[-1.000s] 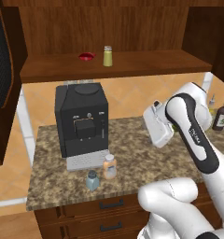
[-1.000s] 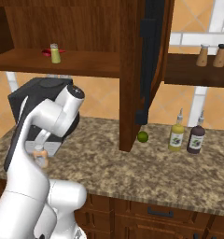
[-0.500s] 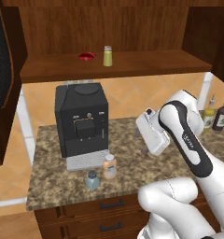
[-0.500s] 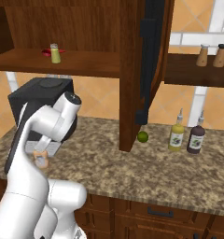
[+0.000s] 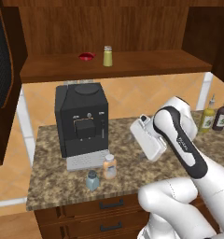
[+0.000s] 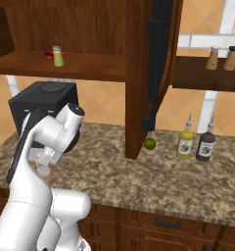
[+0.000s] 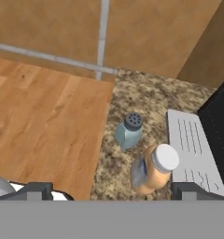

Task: Put the shaker and condiment bottle from the counter next to their counterparts in the cabinet.

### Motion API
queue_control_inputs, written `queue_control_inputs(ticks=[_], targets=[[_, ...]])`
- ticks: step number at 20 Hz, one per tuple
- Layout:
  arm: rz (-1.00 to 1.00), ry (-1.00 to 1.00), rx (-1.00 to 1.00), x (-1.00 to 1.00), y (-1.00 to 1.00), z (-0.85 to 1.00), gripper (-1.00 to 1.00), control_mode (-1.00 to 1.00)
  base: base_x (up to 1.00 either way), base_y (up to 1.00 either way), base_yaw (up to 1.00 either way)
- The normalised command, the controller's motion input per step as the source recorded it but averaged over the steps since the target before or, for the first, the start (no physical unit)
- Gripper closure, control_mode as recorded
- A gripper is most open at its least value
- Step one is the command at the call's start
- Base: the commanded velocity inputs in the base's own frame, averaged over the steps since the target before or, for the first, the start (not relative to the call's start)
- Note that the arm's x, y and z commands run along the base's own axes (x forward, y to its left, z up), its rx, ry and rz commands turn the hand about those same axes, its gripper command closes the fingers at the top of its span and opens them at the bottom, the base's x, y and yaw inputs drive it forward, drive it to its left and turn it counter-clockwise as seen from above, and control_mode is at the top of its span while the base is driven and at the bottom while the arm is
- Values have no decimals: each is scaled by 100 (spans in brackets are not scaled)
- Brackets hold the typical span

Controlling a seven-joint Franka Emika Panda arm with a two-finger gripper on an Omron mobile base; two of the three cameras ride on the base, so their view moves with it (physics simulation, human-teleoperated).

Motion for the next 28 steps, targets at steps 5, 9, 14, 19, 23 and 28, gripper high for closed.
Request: queue_control_inputs(ticks=[5,9,14,19,23,28], targets=[[-2,-2,0,7,3,-19,-100,-100,0,0,0],[-3,-2,0,15,0,-13,-100,-100,0,0,0],[-1,0,0,27,1,-9,-100,-100,0,0,0],[0,0,0,31,0,-8,-100,-100,0,0,0],[0,0,0,38,5,-9,-100,-100,0,0,0],[0,0,0,21,8,-11,-100,-100,0,0,0]])
